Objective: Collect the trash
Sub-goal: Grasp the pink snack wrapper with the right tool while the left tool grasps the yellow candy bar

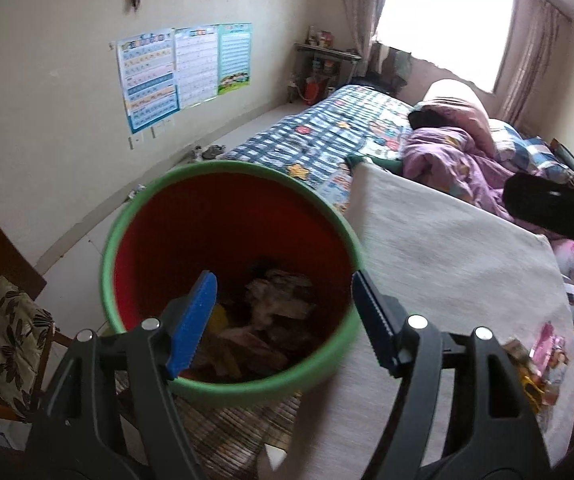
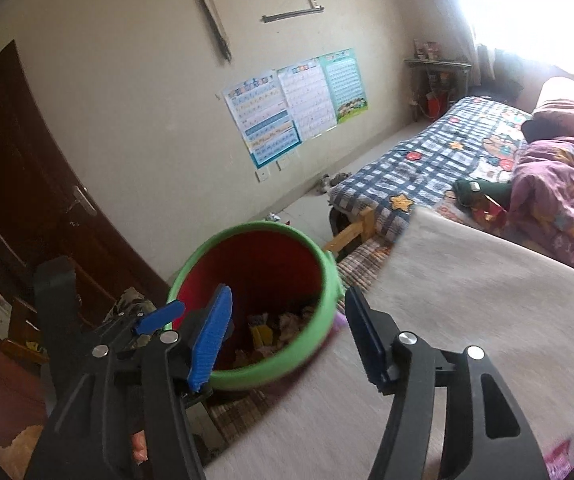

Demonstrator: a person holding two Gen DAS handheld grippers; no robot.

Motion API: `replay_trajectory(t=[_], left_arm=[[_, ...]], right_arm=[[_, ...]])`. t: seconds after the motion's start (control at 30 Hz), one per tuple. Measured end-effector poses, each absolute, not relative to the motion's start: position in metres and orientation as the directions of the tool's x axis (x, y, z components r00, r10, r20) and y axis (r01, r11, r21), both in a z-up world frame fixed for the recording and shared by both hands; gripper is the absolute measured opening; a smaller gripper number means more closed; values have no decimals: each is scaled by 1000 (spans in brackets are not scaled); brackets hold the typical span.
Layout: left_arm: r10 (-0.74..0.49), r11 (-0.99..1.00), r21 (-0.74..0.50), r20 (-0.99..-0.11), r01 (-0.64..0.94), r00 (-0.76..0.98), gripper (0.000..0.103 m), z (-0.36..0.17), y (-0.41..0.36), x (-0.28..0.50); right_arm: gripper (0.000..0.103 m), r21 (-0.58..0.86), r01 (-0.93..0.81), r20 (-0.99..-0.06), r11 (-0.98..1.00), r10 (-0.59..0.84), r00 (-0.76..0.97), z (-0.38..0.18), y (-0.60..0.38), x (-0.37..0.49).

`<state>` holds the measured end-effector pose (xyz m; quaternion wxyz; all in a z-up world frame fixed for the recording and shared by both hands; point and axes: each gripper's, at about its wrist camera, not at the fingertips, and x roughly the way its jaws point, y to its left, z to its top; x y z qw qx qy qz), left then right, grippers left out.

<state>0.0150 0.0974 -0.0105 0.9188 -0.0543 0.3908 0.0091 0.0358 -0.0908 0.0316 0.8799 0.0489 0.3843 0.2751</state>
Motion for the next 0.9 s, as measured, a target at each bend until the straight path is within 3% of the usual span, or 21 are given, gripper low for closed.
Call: replay_trajectory(t=[0.5,0.9], left_arm=[[-147,989,-132,-745,72,651,73,-22,-26,-42],[-262,965,-216,-809,148,526,79,-53,-110,-70]], right_arm=[[59,276,-226,-734,934,357,578,-12,-251,-25],[59,296,-155,-785,943,332,522,-48,-310,-50]])
